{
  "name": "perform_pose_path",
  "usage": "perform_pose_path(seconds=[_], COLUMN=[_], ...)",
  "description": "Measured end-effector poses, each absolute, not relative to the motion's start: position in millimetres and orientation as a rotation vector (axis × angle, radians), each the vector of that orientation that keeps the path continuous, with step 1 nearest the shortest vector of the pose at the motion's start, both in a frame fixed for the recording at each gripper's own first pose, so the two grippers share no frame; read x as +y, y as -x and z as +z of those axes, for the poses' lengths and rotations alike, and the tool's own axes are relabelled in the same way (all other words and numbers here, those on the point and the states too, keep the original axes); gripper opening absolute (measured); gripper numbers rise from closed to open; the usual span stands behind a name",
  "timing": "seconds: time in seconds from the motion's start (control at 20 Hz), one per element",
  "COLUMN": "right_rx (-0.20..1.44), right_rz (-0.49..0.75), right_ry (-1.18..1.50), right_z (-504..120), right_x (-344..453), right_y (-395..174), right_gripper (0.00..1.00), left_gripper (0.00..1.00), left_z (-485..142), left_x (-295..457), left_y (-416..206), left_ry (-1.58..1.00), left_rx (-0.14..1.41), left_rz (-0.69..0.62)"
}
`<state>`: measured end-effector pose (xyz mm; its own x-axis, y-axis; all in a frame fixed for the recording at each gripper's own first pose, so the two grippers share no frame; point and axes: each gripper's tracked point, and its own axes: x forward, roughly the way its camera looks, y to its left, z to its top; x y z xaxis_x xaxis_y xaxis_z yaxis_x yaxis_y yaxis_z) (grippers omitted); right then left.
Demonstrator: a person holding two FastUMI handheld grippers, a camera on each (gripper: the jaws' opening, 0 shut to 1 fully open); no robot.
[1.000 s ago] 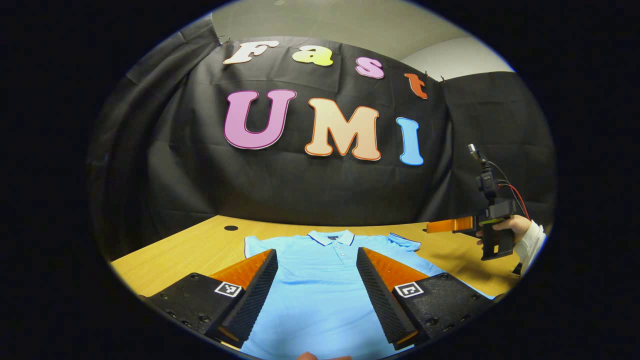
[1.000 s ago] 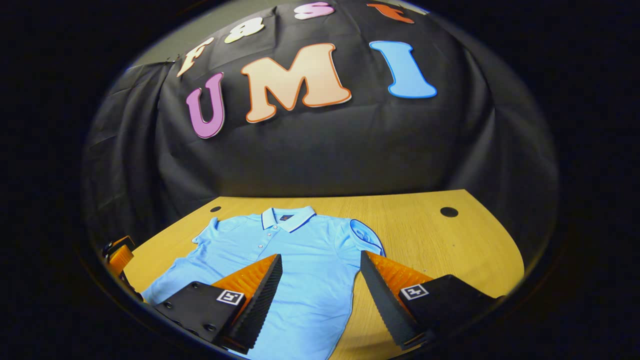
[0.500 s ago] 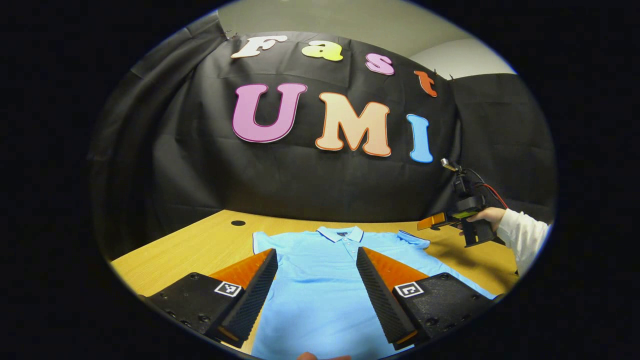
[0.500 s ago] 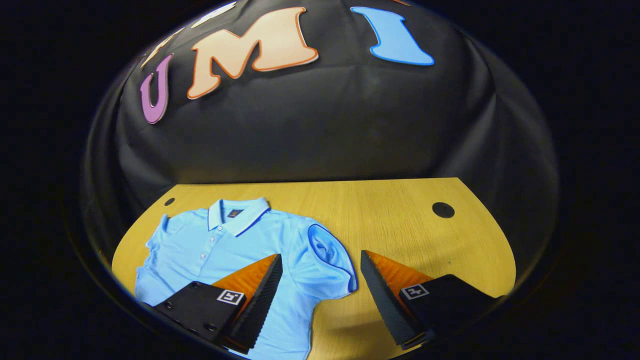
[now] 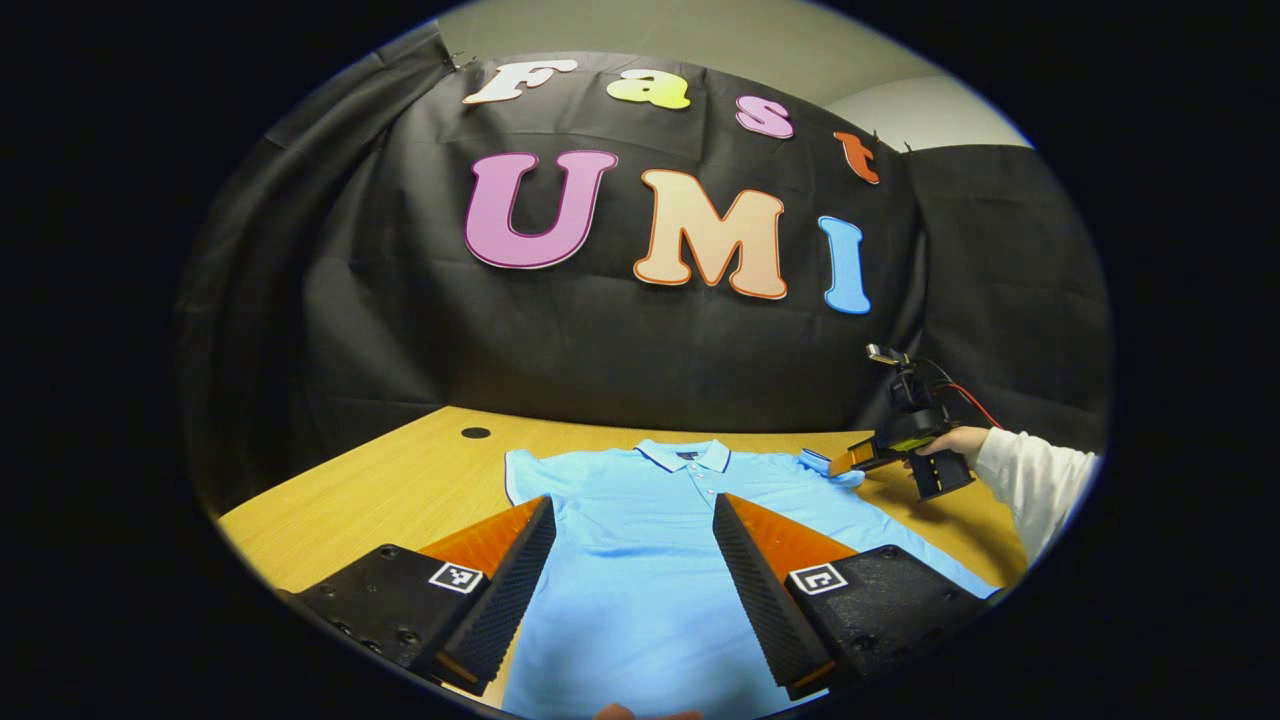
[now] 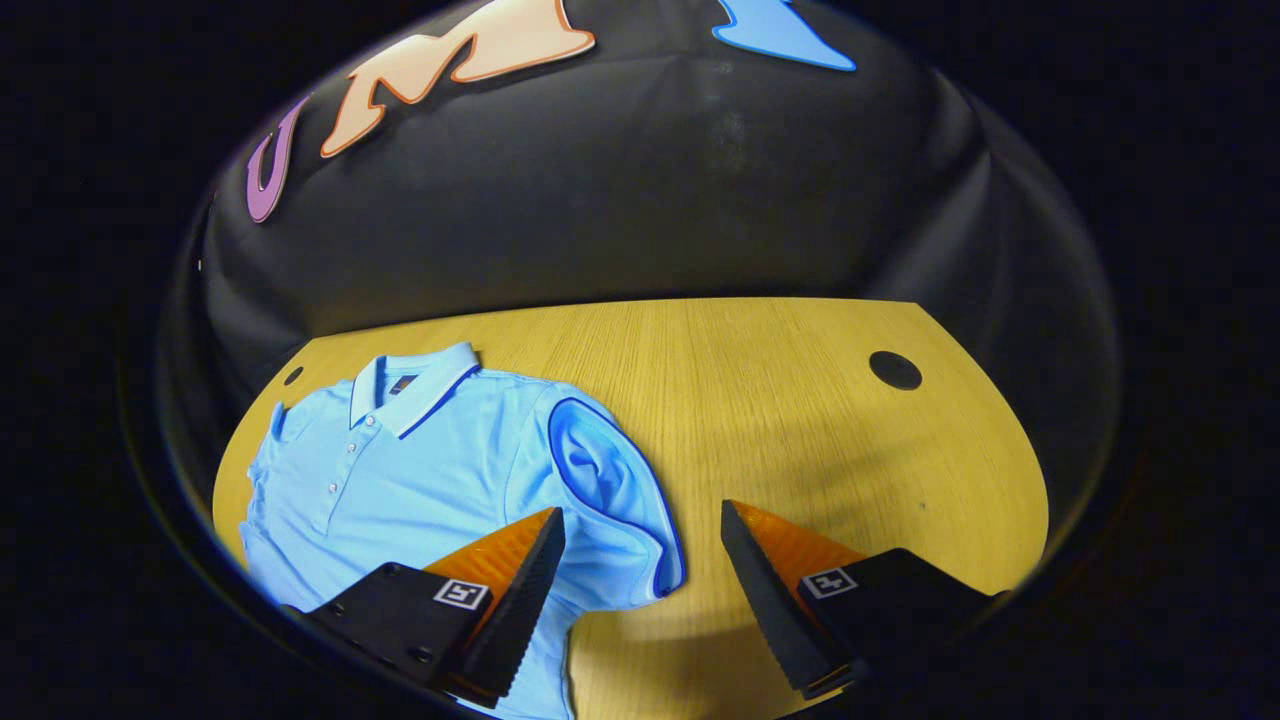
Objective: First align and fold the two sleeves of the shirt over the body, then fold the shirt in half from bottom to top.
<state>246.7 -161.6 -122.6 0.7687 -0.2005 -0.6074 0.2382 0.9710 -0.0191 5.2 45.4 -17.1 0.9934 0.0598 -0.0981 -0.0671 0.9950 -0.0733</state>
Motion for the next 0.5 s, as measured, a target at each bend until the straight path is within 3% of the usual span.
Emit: perform_pose_path(seconds=[0.05, 0.1, 0.2, 0.35, 0.4, 0.45, 0.5], right_rx=[0.66, 0.678, 0.672, 0.68, 0.684, 0.694, 0.694], right_rz=[-0.235, -0.239, -0.251, -0.264, -0.254, -0.246, -0.246], right_ry=[-0.071, -0.081, -0.067, -0.072, -0.085, -0.105, -0.111], right_z=[-125.5, -129.4, -130.2, -130.9, -131.0, -131.1, -130.8], right_x=[-161.1, -161.0, -168.9, -174.0, -171.5, -167.4, -168.4], right_y=[-247.0, -244.0, -245.5, -243.4, -242.9, -242.4, -242.7], right_gripper=[0.9, 0.93, 0.78, 0.33, 0.29, 0.14, 0.07], left_gripper=[0.95, 0.94, 0.95, 0.95, 0.95, 0.95, 0.95], left_z=[-16.0, -15.7, -13.6, -13.5, -13.6, -13.7, -15.2], left_x=[44.7, 44.8, 45.6, 45.4, 45.4, 44.6, 44.9], left_y=[-4.8, -4.9, -3.8, -2.6, -3.2, -3.5, -3.4], left_ry=[0.076, 0.074, 0.073, 0.072, 0.072, 0.073, 0.075], left_rx=[0.095, 0.093, 0.087, 0.086, 0.087, 0.089, 0.09], left_rz=[0.062, 0.061, 0.063, 0.064, 0.063, 0.062, 0.062])
